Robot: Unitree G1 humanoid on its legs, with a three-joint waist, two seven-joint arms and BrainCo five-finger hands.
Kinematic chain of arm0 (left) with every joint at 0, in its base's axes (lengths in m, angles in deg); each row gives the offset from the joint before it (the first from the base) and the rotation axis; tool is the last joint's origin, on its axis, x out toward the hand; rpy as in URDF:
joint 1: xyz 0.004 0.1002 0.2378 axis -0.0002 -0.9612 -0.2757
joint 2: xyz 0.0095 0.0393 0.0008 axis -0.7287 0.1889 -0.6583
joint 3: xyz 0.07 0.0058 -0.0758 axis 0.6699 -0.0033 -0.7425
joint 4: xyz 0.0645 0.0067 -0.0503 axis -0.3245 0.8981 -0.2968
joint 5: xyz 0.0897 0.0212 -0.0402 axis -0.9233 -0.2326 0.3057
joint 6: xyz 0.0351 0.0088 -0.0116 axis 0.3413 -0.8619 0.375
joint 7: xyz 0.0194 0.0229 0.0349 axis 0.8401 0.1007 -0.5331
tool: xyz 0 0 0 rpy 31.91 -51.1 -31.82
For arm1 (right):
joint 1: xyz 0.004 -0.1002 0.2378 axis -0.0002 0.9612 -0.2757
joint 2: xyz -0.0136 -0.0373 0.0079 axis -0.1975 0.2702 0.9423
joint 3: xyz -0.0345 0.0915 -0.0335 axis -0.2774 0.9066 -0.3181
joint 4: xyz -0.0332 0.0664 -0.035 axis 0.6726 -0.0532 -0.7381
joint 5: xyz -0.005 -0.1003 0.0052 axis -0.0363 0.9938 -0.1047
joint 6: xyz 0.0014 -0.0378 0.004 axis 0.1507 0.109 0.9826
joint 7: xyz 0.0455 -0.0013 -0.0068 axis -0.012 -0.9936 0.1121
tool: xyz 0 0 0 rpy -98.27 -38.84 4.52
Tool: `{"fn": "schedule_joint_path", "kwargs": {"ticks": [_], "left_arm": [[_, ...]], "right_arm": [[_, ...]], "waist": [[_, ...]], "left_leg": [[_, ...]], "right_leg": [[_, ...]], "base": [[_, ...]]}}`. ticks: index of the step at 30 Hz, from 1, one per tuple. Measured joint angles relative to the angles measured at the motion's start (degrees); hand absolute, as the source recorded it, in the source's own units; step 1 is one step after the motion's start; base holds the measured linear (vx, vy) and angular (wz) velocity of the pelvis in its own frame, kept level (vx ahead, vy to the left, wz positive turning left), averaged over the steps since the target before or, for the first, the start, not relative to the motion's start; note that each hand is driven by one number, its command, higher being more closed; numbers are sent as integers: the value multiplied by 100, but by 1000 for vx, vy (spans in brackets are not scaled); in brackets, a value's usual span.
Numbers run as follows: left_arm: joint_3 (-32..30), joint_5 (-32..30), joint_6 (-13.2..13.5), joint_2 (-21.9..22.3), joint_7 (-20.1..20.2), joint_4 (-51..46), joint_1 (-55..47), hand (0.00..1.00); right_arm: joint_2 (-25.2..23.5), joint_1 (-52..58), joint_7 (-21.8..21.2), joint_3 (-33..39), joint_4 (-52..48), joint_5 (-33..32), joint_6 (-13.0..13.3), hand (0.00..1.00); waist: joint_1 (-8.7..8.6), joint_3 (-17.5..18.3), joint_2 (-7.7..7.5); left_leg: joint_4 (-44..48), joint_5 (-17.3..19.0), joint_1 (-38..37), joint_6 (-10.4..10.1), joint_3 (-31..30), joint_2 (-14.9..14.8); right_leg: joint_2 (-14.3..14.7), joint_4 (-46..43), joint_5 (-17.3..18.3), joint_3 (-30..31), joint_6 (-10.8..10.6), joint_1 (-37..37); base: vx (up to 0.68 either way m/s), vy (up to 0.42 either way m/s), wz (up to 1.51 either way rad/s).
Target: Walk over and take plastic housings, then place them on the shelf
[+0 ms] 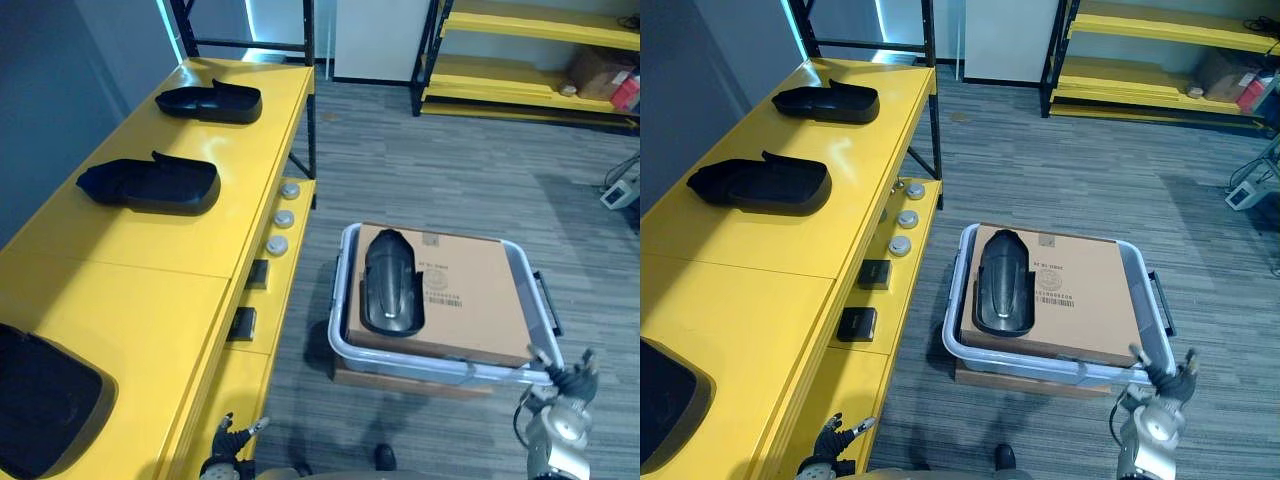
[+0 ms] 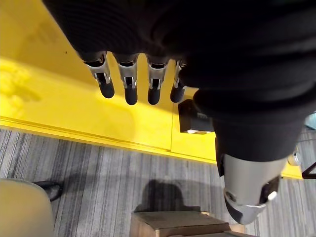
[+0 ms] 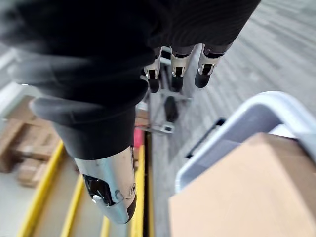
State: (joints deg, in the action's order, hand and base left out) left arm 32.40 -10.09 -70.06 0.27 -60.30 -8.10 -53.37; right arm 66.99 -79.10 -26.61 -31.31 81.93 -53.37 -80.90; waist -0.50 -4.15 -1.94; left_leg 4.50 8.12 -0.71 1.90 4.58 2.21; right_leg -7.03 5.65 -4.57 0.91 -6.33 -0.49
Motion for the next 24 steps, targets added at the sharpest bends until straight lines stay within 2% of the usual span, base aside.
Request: {"fn": "schedule_joint_path", "kwargs": {"ticks": [4, 6, 9, 14, 15, 18, 24], "left_arm": [[2, -2, 21, 2, 82, -62, -19, 0], [9, -1, 28, 8, 79, -133, -13, 0], [25, 37, 48, 24, 48, -238, -2, 0], [62, 111, 138, 92, -78, -472, 31, 0], [66, 170, 146, 126, -93, -488, 61, 0], [186, 218, 147, 137, -190, -498, 139, 0], [288, 228, 215, 137, -273, -508, 296, 0]], "right_arm": [[-2, -311, 4, -668, -621, 810, -8, 0], [-3, -571, 47, -818, -567, 1349, -79, 0], [-3, -1064, 165, -933, -257, 1718, -269, 0], [-5, -1820, 333, -933, 769, 1776, -560, 0], [-5, -1874, 402, -932, 953, 1775, -623, 0], [-21, -2097, 504, -932, 1485, 1756, -744, 0], [21, -2693, 604, -917, 2611, 1687, -919, 0]], "waist": [[38, -10, 9], [119, -26, 2], [141, -162, 60], [202, -543, 188], [289, -614, 226], [337, -740, 302], [393, -1085, 341]], "left_leg": [[-5, -6, 84, -3, -8, -2], [24, -21, 236, 22, -20, 12], [83, -53, 443, 70, -140, 81], [234, -77, 819, 110, -301, 101], [241, -81, 871, 117, -309, 112], [248, -96, 977, 143, -339, 133], [265, -141, 1137, 209, -395, 212]], "right_leg": [[6, 1, -20, -1, -8, -104], [-4, 0, -38, -9, -21, -229], [-36, -1, -90, -136, -45, -324], [-90, -2, -209, -374, -48, -549], [-101, -2, -240, -403, -63, -597], [-113, -2, -300, -433, -30, -684], [-181, -2, -363, -552, -33, -801]], "base": [[-39, -28, -1], [-9, -8, 2], [20, 1, 19], [-7, 8, 18], [-1, 18, 13], [-5, 39, 6], [-6, 45, 7]]}}
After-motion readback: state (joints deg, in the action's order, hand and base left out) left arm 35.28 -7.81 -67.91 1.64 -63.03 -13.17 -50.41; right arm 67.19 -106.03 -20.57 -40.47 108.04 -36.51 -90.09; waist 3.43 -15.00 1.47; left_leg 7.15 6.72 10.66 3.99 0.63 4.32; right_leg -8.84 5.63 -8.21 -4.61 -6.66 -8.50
